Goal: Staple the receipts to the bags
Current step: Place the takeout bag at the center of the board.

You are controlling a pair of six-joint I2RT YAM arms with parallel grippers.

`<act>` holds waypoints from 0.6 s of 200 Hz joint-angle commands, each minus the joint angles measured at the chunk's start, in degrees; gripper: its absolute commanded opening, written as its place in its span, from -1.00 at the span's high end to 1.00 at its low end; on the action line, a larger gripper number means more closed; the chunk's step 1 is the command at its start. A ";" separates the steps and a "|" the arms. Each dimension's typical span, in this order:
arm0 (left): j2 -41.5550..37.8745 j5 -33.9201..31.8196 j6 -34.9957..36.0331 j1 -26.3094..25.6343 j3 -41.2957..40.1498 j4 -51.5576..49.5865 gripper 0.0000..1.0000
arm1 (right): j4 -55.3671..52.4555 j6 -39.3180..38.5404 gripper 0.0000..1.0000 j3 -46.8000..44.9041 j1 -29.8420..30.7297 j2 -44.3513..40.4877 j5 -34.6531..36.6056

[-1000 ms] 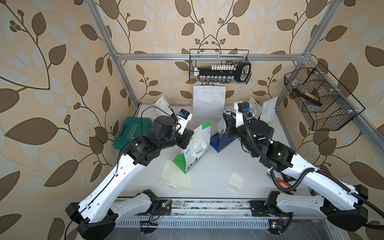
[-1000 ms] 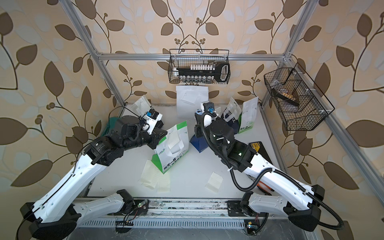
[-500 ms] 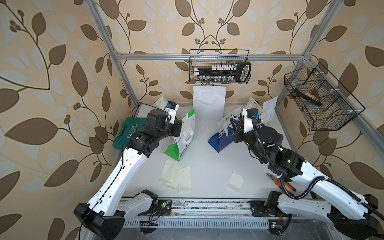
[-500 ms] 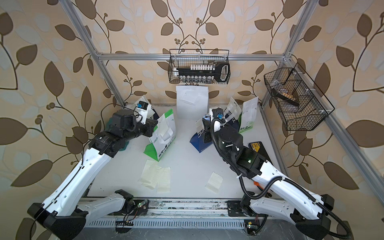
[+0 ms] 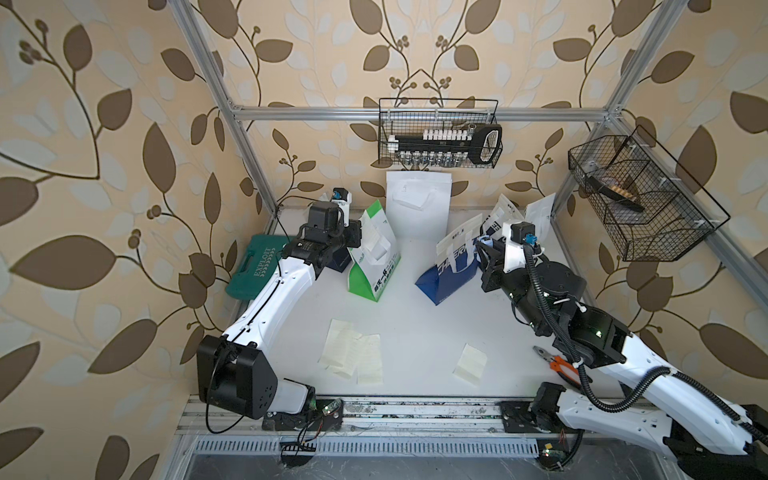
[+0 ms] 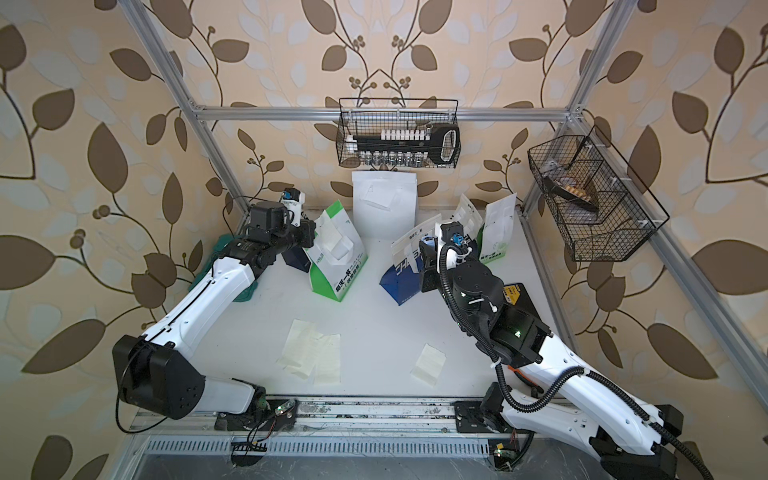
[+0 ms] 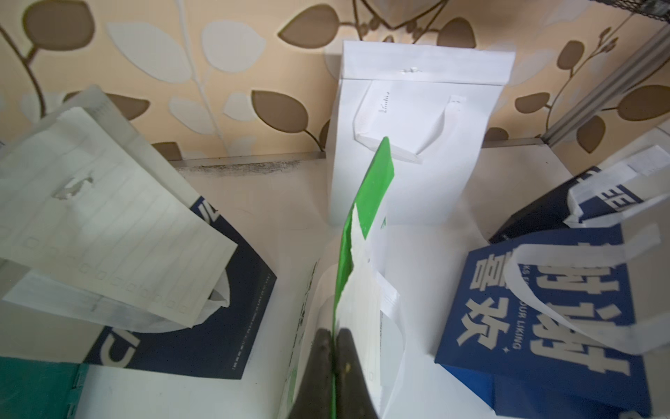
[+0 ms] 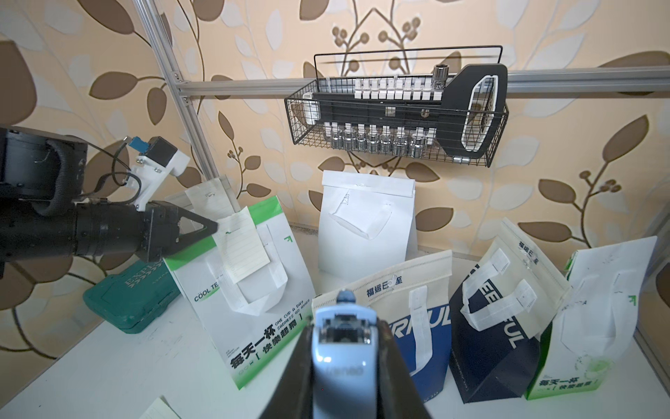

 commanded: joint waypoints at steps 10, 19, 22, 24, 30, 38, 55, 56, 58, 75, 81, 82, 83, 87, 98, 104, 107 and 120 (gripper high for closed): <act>1.34 -5.83 3.62 0.57 3.56 1.52 1.00 | -1.17 0.11 1.00 -0.56 -0.35 -1.26 1.95; 1.34 -7.18 4.43 1.03 3.76 1.45 1.00 | -1.29 0.14 1.00 -0.66 -0.38 -1.52 1.98; 1.34 -7.62 4.61 1.19 3.82 1.48 1.00 | -1.26 0.19 1.00 -0.73 -0.30 -1.54 1.85; 1.34 -7.83 4.78 1.32 3.91 1.39 1.00 | -1.20 0.19 1.00 -0.73 -0.29 -1.58 1.81; 1.34 -7.95 5.15 1.78 4.16 1.25 1.00 | -1.12 0.16 1.00 -0.75 -0.36 -1.56 1.96; 1.34 -8.96 5.79 2.06 4.45 1.15 1.00 | -1.19 0.11 1.00 -0.84 -0.38 -1.54 1.98; 1.34 -11.33 7.39 2.34 5.31 0.59 1.00 | -1.07 0.19 1.00 -0.91 -0.31 -1.41 1.81; 1.34 -11.42 7.58 2.35 5.33 0.61 1.00 | -1.08 0.19 1.00 -0.91 -0.34 -1.39 1.71; 1.34 -11.72 7.72 2.43 5.40 0.62 1.00 | -1.08 0.20 1.00 -0.91 -0.33 -1.41 1.71; 1.34 -13.61 8.86 3.11 6.10 0.29 1.00 | -0.93 0.15 1.00 -0.94 -0.46 -1.19 1.54; 1.34 -14.20 9.03 3.53 6.49 -0.06 1.00 | -0.91 0.12 1.00 -0.91 -0.44 -1.06 1.37; 1.34 -14.35 9.01 3.60 6.53 -0.07 1.00 | -0.91 0.07 1.00 -0.91 -0.41 -1.04 1.37; 1.34 -14.46 9.01 3.64 6.55 -0.07 1.00 | -0.91 0.09 1.00 -0.91 -0.44 -1.02 1.36; 1.34 -14.69 9.00 3.88 6.72 -0.13 1.00 | -0.94 0.10 1.00 -0.90 -0.42 -1.01 1.36; 1.34 -14.23 8.87 4.53 6.59 0.18 1.00 | -1.09 0.09 1.00 -0.83 -0.41 -0.93 1.28; 1.34 -14.03 8.71 4.68 6.57 0.15 1.00 | -1.10 0.06 1.00 -0.91 -0.40 -0.93 1.19; 1.34 -13.77 8.59 4.76 6.57 0.25 1.00 | -1.16 0.10 1.00 -0.91 -0.44 -0.93 1.19; 3.51 -13.39 7.94 5.13 6.90 -0.20 1.00 | -1.47 0.37 1.00 -0.99 -0.38 -0.93 0.97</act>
